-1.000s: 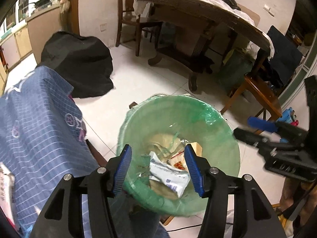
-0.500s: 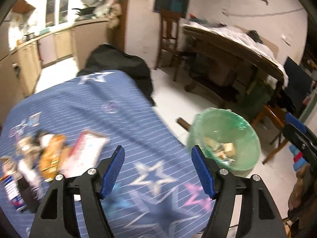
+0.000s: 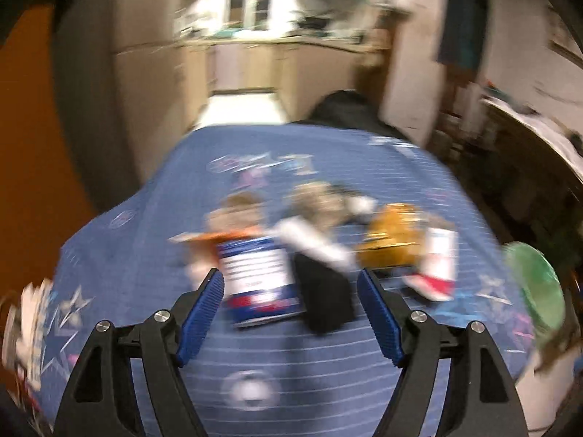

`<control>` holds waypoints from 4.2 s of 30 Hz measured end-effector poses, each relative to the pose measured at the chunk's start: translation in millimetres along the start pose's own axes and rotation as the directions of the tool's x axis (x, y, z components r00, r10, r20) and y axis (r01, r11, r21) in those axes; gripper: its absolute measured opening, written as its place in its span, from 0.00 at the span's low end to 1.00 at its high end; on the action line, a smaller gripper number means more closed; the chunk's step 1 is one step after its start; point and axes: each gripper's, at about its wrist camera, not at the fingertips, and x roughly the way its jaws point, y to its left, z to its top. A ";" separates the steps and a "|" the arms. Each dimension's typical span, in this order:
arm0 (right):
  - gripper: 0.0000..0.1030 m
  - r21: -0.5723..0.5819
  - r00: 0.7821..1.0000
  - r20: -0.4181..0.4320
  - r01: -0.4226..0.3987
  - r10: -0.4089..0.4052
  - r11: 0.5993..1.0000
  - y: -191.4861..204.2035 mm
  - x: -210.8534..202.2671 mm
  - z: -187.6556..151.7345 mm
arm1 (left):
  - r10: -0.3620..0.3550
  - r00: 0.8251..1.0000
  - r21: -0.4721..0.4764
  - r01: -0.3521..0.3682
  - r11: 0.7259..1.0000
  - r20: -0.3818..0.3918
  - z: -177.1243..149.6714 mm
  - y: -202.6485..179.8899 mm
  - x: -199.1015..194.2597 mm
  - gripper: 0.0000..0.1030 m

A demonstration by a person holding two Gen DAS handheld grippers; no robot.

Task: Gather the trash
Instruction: 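Move both tools back to the bed and grasp the blue box with left gripper, then grasp the black cloth with the right gripper while left gripper holds blue box, then carry the blue box and black cloth over the green trash bin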

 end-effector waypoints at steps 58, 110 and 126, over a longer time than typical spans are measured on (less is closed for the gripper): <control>0.34 -0.299 0.931 -0.334 -0.253 0.148 0.920 231.1 208.1 11.1 | -0.092 0.992 -0.052 0.087 0.995 -0.092 -39.3 78.8 25.2 0.47; 0.34 0.049 0.965 -0.017 0.263 -0.262 0.964 -87.3 -27.4 79.6 | -0.426 0.904 0.380 0.389 0.840 0.017 21.7 -322.4 -57.8 0.47; 0.34 0.183 0.920 -0.237 0.358 -0.312 0.916 -223.4 -27.5 46.9 | -0.496 0.842 0.448 0.535 0.717 -0.211 -10.7 -473.3 -1.8 0.47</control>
